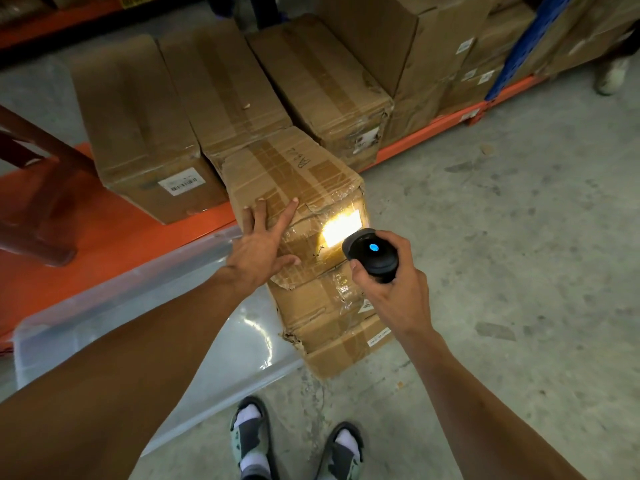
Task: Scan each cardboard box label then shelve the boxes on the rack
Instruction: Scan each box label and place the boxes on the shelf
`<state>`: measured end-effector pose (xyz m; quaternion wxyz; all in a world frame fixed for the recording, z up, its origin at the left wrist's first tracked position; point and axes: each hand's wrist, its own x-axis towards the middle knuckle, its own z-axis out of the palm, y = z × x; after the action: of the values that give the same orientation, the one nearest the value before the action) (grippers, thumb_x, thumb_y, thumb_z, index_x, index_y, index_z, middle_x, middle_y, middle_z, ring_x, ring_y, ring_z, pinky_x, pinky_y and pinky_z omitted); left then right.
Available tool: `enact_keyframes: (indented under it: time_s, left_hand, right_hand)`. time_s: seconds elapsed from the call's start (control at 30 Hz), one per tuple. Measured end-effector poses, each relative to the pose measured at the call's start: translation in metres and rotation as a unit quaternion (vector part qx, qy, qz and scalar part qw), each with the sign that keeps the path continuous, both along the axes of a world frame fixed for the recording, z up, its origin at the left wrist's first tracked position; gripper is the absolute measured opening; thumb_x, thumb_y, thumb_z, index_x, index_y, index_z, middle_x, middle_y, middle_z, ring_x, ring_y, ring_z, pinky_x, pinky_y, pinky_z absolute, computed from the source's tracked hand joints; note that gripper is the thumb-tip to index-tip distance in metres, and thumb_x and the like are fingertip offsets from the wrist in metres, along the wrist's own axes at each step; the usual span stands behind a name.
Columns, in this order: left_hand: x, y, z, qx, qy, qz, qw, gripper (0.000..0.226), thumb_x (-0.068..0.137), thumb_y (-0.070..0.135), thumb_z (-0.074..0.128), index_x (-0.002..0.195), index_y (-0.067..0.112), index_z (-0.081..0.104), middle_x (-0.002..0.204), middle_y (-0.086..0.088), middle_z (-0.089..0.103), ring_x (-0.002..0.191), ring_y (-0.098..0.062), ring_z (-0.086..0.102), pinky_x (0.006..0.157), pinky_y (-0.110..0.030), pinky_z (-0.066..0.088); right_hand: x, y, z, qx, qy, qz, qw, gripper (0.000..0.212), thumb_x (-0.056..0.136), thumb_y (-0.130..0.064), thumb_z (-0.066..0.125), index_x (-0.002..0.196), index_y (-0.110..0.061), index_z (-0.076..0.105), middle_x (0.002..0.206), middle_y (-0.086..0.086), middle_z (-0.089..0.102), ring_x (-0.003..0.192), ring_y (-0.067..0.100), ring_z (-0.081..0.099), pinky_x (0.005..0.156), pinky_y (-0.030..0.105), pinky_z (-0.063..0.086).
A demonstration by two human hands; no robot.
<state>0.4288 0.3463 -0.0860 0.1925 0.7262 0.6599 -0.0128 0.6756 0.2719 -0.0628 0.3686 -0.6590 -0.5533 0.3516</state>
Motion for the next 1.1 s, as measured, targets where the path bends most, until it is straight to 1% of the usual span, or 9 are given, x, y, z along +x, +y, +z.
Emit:
enact_keyframes:
  time_s: [0.2,0.4,0.5,0.6,0.73,0.83,0.93,1.03,1.1]
  left_hand:
    - [-0.003,-0.001,-0.003,0.015,-0.015,-0.003,1.000,0.117,0.082,0.048,0.076,0.152,0.052,-0.017,0.164,-0.019,-0.006,0.150,-0.049,-0.005,0.105,-0.068,0.037]
    - [-0.006,-0.001,-0.004,0.022,-0.053,0.001,0.998,0.115,0.082,0.044,0.079,0.150,0.057,-0.013,0.166,-0.014,-0.006,0.150,-0.046,-0.005,0.109,-0.066,0.033]
    - [-0.007,-0.001,-0.004,0.033,-0.078,0.006,0.996,0.109,0.083,0.041,0.079,0.153,0.055,-0.004,0.166,-0.013,0.000,0.151,-0.044,-0.002,0.108,-0.065,0.035]
    - [-0.027,0.002,0.001,0.034,-0.089,-0.004,0.995,0.104,0.083,0.040,0.079,0.155,0.053,0.005,0.167,-0.013,0.006,0.152,-0.041,0.004,0.111,-0.064,0.036]
    - [-0.101,-0.013,0.009,0.035,-0.111,-0.041,0.992,0.102,0.078,0.034,0.085,0.157,0.044,0.020,0.166,-0.015,0.017,0.150,-0.041,0.018,0.112,-0.063,0.035]
    - [-0.160,-0.036,0.005,0.043,-0.127,-0.054,0.990,0.100,0.076,0.021,0.087,0.156,0.035,0.029,0.164,-0.015,0.024,0.150,-0.037,0.024,0.114,-0.060,0.035]
    - [-0.183,-0.044,-0.003,0.034,-0.120,-0.066,0.990,0.101,0.078,0.019,0.086,0.157,0.039,0.027,0.166,-0.010,0.022,0.153,-0.031,0.020,0.116,-0.057,0.034]
    - [-0.184,-0.043,-0.008,0.036,-0.131,-0.069,0.988,0.101,0.079,0.019,0.085,0.156,0.042,0.025,0.166,-0.010,0.020,0.154,-0.030,0.017,0.117,-0.057,0.032]
    - [-0.184,-0.042,-0.010,0.040,-0.139,-0.078,0.986,0.101,0.079,0.018,0.085,0.157,0.041,0.025,0.166,-0.012,0.019,0.153,-0.031,0.017,0.117,-0.056,0.032]
  right_hand:
    - [0.000,-0.005,-0.002,-0.003,0.011,-0.001,1.000,0.061,0.078,-0.065,0.074,0.131,-0.055,0.046,0.111,-0.023,0.069,0.104,0.004,0.071,0.087,0.029,0.062]
    - [-0.005,-0.010,-0.002,-0.013,0.037,-0.016,0.999,0.062,0.079,-0.061,0.080,0.132,-0.054,0.049,0.115,-0.029,0.068,0.110,-0.008,0.065,0.086,0.012,0.056]
    - [-0.007,-0.014,-0.003,-0.016,0.048,-0.022,0.998,0.064,0.079,-0.042,0.086,0.131,-0.054,0.051,0.117,-0.030,0.068,0.112,-0.007,0.065,0.084,0.008,0.052]
    - [-0.004,-0.019,-0.009,-0.036,0.038,-0.022,0.998,0.073,0.081,-0.013,0.080,0.135,-0.052,0.049,0.114,-0.025,0.069,0.105,-0.002,0.068,0.079,0.010,0.053]
    - [-0.001,-0.020,-0.015,-0.084,-0.038,-0.033,0.995,0.071,0.089,-0.012,0.076,0.148,-0.036,0.045,0.100,-0.021,0.068,0.086,-0.002,0.068,0.072,0.014,0.055]
    - [-0.010,-0.006,-0.015,-0.127,-0.130,-0.003,0.983,0.070,0.093,-0.022,0.072,0.155,-0.029,0.040,0.093,-0.004,0.071,0.080,0.006,0.066,0.077,0.033,0.055]
    - [-0.030,0.019,-0.018,-0.159,-0.234,0.037,0.958,0.069,0.094,-0.033,0.072,0.155,-0.028,0.040,0.107,0.011,0.075,0.099,0.035,0.071,0.082,0.042,0.057]
    - [-0.055,0.042,-0.025,-0.196,-0.296,0.068,0.933,0.069,0.095,-0.038,0.070,0.155,-0.028,0.038,0.122,0.016,0.071,0.114,0.041,0.066,0.092,0.050,0.056]
    - [-0.065,0.050,-0.032,-0.226,-0.328,0.097,0.912,0.072,0.096,-0.037,0.070,0.157,-0.027,0.035,0.128,0.017,0.068,0.120,0.040,0.063,0.095,0.049,0.056]
